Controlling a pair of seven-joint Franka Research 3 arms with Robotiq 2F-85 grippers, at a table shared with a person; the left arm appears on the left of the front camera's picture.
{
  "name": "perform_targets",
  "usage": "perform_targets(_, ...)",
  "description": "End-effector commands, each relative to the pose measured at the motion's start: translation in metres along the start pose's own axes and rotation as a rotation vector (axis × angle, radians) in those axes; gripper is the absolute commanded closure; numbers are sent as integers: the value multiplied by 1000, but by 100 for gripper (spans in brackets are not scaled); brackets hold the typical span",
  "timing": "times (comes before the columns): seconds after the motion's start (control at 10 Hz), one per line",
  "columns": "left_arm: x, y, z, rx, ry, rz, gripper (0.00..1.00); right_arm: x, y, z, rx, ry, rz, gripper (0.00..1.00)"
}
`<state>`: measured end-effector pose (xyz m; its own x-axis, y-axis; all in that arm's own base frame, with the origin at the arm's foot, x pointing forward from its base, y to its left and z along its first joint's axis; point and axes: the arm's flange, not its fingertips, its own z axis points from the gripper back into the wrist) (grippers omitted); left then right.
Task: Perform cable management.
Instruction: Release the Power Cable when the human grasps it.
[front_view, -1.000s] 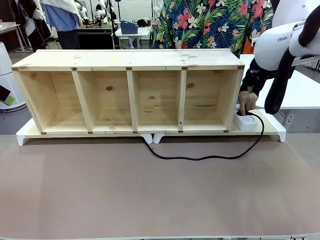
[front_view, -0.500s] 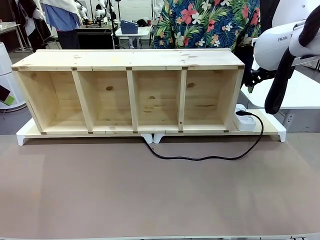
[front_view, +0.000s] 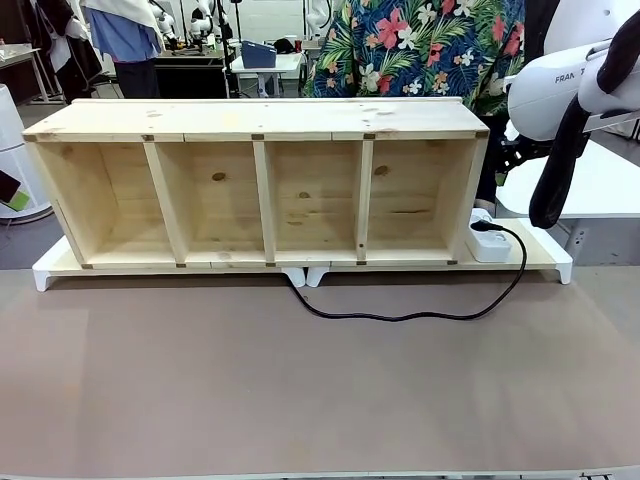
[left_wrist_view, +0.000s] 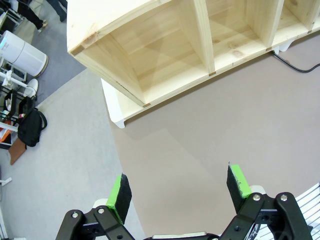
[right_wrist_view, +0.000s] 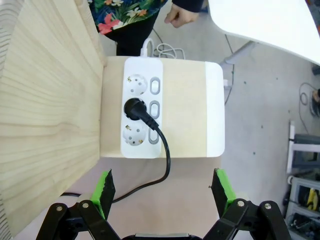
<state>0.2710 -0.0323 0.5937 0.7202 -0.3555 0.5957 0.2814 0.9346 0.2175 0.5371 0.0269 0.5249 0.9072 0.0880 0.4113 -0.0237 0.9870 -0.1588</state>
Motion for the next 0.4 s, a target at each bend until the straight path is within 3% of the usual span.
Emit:
perform_targets(0.0, 1, 0, 0, 3, -7, 0, 0, 0, 0, -1, 1, 2, 0, 0)
perform_targets(0.3, 1, 0, 0, 3, -7, 0, 0, 0, 0, -1, 1, 2, 0, 0)
